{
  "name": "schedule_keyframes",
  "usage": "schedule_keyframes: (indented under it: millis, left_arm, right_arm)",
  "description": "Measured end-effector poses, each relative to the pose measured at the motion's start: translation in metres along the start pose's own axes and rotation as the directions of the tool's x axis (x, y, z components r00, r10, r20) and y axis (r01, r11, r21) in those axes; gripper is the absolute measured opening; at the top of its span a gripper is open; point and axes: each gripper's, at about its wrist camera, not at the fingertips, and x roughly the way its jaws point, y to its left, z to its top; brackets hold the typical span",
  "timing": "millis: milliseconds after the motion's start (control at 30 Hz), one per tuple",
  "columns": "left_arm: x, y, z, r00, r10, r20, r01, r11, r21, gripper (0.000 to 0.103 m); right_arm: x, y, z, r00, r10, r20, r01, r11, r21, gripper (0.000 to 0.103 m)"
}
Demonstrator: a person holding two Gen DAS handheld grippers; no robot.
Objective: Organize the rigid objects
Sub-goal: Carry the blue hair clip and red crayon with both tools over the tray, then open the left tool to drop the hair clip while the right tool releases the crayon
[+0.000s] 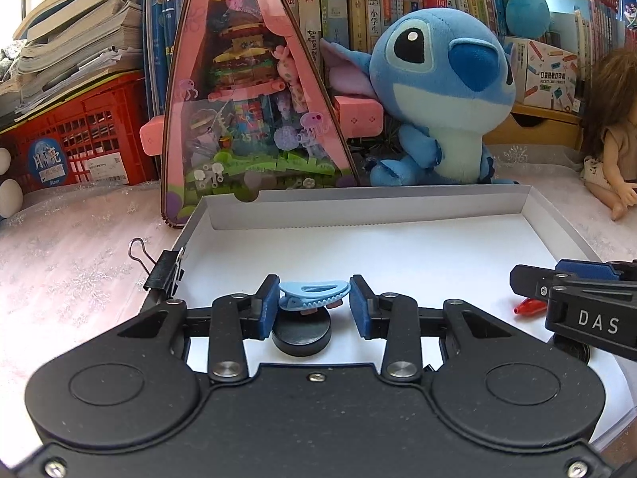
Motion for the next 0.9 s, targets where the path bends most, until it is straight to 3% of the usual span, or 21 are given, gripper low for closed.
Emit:
schedule_keyframes:
  millis: [233,267,400,567,900]
  left_arm:
    - [0.000,-0.002,0.001,1.000,0.008,-0.001,-0.008,1.000,0.011,0.037]
    - [0.000,-0.002,0.001,1.000,0.005,-0.001,-0.005,1.000,0.007,0.037]
    - [-0.011,0.002,0.001,0.999,-0.026,0.031,0.027,0.999,-0.018,0.061]
    - [-0.030,-0.003,0.004,0.997,-0.012,0.070,0.011,1.000,0.022,0.080]
    - [-0.074,-0.007,-0.005,0.997,-0.045,0.067,0.042,0.998,0.045,0.084]
  right_arm:
    - [0.002,0.004,0.001,1.000,-0.019,-0.021,0.018,0.999,-0.036,0.051]
    - [0.002,0.004,0.001,1.000,-0.017,-0.021,0.017,0.999,-0.035,0.062]
    - [-0.006,-0.003,0.003,0.999,0.034,0.008,-0.034,0.999,0.016,0.073]
    - [-0.021,-0.005,0.003,0.998,0.041,0.042,-0.042,0.999,0.020,0.083]
    - [-0.063,-0.009,-0.009,0.993,0.083,0.081,-0.081,0.996,-0.032,0.089]
